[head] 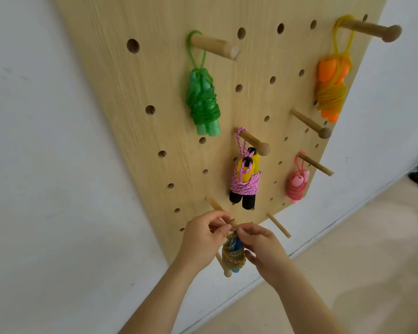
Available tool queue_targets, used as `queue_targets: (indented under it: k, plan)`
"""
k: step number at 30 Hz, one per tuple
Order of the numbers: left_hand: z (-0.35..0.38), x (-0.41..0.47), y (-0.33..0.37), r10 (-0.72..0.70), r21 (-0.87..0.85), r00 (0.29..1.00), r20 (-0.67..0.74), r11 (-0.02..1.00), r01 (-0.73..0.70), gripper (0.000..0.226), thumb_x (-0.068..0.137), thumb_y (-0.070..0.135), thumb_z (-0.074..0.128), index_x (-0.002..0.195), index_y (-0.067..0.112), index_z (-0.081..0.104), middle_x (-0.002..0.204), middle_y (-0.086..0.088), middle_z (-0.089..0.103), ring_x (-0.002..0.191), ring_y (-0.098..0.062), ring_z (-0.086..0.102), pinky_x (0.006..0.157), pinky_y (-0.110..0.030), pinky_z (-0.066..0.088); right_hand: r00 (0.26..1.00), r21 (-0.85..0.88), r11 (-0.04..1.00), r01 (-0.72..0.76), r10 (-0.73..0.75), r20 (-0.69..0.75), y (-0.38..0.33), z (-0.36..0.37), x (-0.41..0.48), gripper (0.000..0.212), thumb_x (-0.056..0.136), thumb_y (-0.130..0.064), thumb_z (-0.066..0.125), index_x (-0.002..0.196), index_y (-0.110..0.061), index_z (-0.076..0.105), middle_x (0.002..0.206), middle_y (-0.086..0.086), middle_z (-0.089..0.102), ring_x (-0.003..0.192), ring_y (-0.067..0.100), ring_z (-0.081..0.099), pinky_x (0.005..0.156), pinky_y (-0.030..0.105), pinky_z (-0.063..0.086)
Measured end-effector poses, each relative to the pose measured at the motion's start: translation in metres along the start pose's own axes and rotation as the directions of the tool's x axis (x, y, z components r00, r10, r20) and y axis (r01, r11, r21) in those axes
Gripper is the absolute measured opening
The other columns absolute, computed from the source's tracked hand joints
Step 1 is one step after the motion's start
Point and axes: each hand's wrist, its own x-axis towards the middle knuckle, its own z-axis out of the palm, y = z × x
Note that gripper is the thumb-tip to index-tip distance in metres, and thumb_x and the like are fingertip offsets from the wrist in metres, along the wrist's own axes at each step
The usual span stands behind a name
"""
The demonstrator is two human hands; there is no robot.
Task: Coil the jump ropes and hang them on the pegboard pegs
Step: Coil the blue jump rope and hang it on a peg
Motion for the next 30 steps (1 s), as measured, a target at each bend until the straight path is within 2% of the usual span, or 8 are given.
queue_targets:
  k: [6, 8, 11, 15, 19, 23, 27, 30]
  plan:
    - [0.003, 0.006, -0.002, 0.193, 0.192, 0.98, -0.041, 0.964, -0.182, 0.016, 0.088, 0.021, 0.066, 0.102, 0.021, 0.074, 0.091, 0.013, 0.073, 0.086, 0.002, 0.066, 0.072, -0.006, 0.049, 0.977, -0.088, 0.973, 0.212, -0.212, 0.008, 0.004, -0.004, 0.007, 0.013, 0.095, -0.005, 0.056, 0.091, -0.008, 0.069, 0.084, 0.008, 0.07, 0.082, 0.019, 0.064, 0.077, 0.031, 0.052]
    - [0.002, 0.009, -0.004, 0.311, 0.315, 0.949, -0.057, 0.907, -0.278, 0.016, 0.09, 0.024, 0.063, 0.102, 0.02, 0.074, 0.091, 0.011, 0.073, 0.083, -0.002, 0.066, 0.07, -0.006, 0.047, 0.987, 0.016, 0.989, 0.148, -0.149, 0.052, 0.006, -0.004, 0.011, 0.015, 0.097, -0.006, 0.054, 0.1, -0.006, 0.068, 0.089, 0.009, 0.071, 0.084, 0.018, 0.065, 0.075, 0.029, 0.054]
    - [0.0, 0.017, -0.006, 0.413, 0.427, 0.907, -0.08, 0.837, -0.343, 0.015, 0.089, 0.024, 0.064, 0.097, 0.018, 0.074, 0.085, 0.009, 0.074, 0.075, -0.004, 0.065, 0.064, -0.008, 0.045, 0.986, 0.15, 0.988, -0.027, 0.003, 0.165, 0.005, -0.007, 0.019, 0.02, 0.096, -0.006, 0.052, 0.103, -0.003, 0.071, 0.093, 0.014, 0.067, 0.089, 0.023, 0.059, 0.082, 0.039, 0.048]
    - [0.0, 0.024, -0.013, 0.442, 0.417, 0.894, -0.079, 0.829, -0.372, 0.009, 0.088, 0.019, 0.066, 0.093, 0.017, 0.073, 0.081, 0.009, 0.072, 0.073, -0.002, 0.063, 0.063, -0.007, 0.043, 0.994, 0.027, 0.998, 0.053, -0.056, 0.096, -0.006, 0.001, 0.027, 0.028, 0.094, 0.003, 0.051, 0.084, -0.007, 0.074, 0.079, 0.007, 0.068, 0.08, 0.018, 0.059, 0.074, 0.03, 0.049]
    - [-0.005, 0.027, -0.027, 0.396, 0.375, 0.909, -0.131, 0.868, -0.325, 0.01, 0.091, 0.018, 0.061, 0.094, 0.018, 0.07, 0.086, 0.011, 0.07, 0.08, -0.003, 0.062, 0.066, -0.014, 0.049, 0.989, -0.134, 0.98, 0.146, -0.143, 0.031, -0.005, 0.015, 0.031, 0.019, 0.093, -0.002, 0.058, 0.087, -0.01, 0.074, 0.083, 0.007, 0.073, 0.084, 0.024, 0.066, 0.082, 0.037, 0.054]
    - [-0.016, 0.034, -0.022, 0.353, 0.388, 0.893, -0.28, 0.892, -0.231, 0.008, 0.091, 0.016, 0.063, 0.095, 0.016, 0.07, 0.083, 0.011, 0.07, 0.069, 0.002, 0.057, 0.06, -0.001, 0.04, 0.97, -0.09, 0.978, 0.189, -0.2, -0.139, -0.008, 0.024, 0.028, 0.017, 0.095, -0.016, 0.058, 0.093, -0.022, 0.074, 0.096, 0.003, 0.071, 0.092, 0.019, 0.065, 0.087, 0.039, 0.053]
    - [-0.022, 0.033, -0.019, 0.372, 0.406, 0.869, -0.325, 0.885, -0.227, 0.008, 0.089, 0.014, 0.067, 0.095, 0.015, 0.072, 0.081, 0.009, 0.071, 0.067, 0.003, 0.056, 0.06, 0.002, 0.039, 0.988, -0.047, 0.986, 0.157, -0.157, 0.013, -0.015, 0.023, 0.008, 0.034, 0.101, -0.037, 0.044, 0.101, -0.021, 0.074, 0.088, -0.005, 0.073, 0.093, 0.01, 0.066, 0.089, 0.035, 0.053]
    - [-0.013, 0.021, -0.021, 0.305, 0.365, 0.933, -0.192, 0.904, -0.221, 0.021, 0.094, 0.025, 0.057, 0.112, 0.02, 0.068, 0.098, 0.009, 0.069, 0.087, -0.004, 0.063, 0.073, -0.016, 0.052, 0.985, -0.012, 0.995, 0.098, -0.095, 0.143, -0.013, 0.02, 0.007, 0.044, 0.096, -0.053, 0.04, 0.113, -0.026, 0.07, 0.105, -0.006, 0.073, 0.106, 0.006, 0.064, 0.095, 0.038, 0.051]
